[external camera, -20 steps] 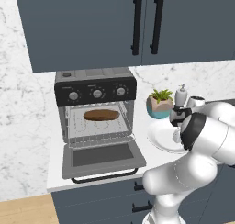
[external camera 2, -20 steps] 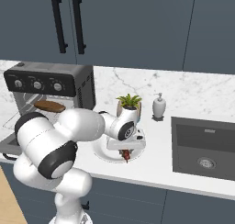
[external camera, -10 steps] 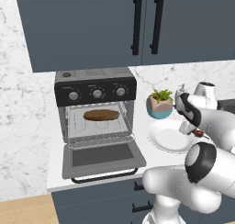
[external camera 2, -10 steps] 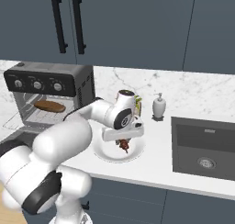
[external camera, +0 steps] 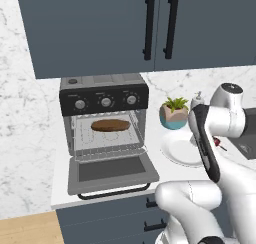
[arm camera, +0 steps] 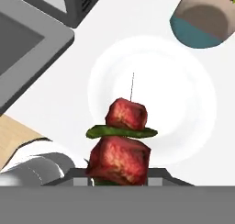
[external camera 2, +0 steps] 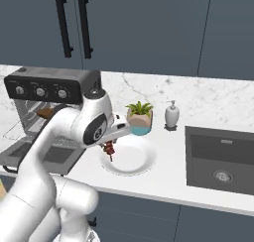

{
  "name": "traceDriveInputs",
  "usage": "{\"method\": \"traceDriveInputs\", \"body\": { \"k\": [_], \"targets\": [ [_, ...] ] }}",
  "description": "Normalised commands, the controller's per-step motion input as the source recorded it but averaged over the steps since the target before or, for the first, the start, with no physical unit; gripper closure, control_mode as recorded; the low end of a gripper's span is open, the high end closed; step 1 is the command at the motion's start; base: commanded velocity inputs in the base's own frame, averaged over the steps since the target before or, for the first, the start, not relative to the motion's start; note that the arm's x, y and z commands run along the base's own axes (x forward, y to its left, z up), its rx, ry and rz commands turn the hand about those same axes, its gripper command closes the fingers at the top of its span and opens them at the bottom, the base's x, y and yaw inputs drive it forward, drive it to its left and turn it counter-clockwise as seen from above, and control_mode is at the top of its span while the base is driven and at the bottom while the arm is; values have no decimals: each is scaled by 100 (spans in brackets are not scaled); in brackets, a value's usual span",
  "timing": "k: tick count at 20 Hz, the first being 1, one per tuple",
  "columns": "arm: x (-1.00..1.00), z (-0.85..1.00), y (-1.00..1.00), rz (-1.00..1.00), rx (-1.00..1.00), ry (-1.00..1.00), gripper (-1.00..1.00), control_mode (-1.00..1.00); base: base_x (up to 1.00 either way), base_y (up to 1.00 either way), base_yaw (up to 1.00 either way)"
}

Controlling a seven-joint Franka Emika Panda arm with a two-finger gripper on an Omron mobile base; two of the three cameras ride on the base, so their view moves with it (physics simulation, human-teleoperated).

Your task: Pick up the kebab skewer and baguette bread, and place them inside the toaster oven. Close the toaster oven door and start by setting the timer.

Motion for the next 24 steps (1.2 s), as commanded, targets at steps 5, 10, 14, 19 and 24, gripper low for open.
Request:
{"method": "traceDriveInputs", "body": {
  "k": [5, 10, 14, 19, 24],
  "targets": [
    [-60, 67, 58, 15, -9, -27, 100, -100, 0, 0, 0],
    [-70, 41, 82, 31, -14, -23, 100, -100, 0, 0, 0],
    [-43, 43, 90, 24, -11, -35, 100, -100, 0, 0, 0],
    [-23, 24, 90, 22, -6, -31, 100, -100, 0, 0, 0],
    [0, 0, 84, 26, -3, -25, 100, -100, 0, 0, 0]
  ]
}}
